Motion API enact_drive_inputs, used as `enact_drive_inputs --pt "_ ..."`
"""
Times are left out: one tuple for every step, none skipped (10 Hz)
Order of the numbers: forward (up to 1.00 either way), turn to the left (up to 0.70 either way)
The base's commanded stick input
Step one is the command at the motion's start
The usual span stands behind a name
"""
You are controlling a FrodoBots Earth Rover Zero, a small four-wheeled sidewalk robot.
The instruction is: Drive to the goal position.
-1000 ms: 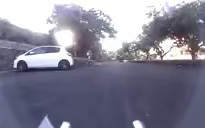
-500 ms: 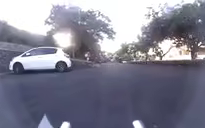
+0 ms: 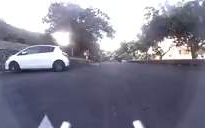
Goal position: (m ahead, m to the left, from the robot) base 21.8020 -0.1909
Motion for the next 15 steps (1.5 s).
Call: enact_drive_inputs --pt "0.50 0.00" --pt "0.50 -0.12" --pt "0.50 -0.37" --pt "0.50 -0.23" --pt "0.50 -0.10" --pt "0.50 -0.28" --pt "0.50 -0.46" --pt "0.50 -0.14" --pt "0.50 0.00" --pt "0.50 -0.07" --pt "0.50 -0.27" --pt "0.50 -0.46" --pt "0.50 -0.11" --pt "0.50 -0.18" --pt "0.50 -0.41"
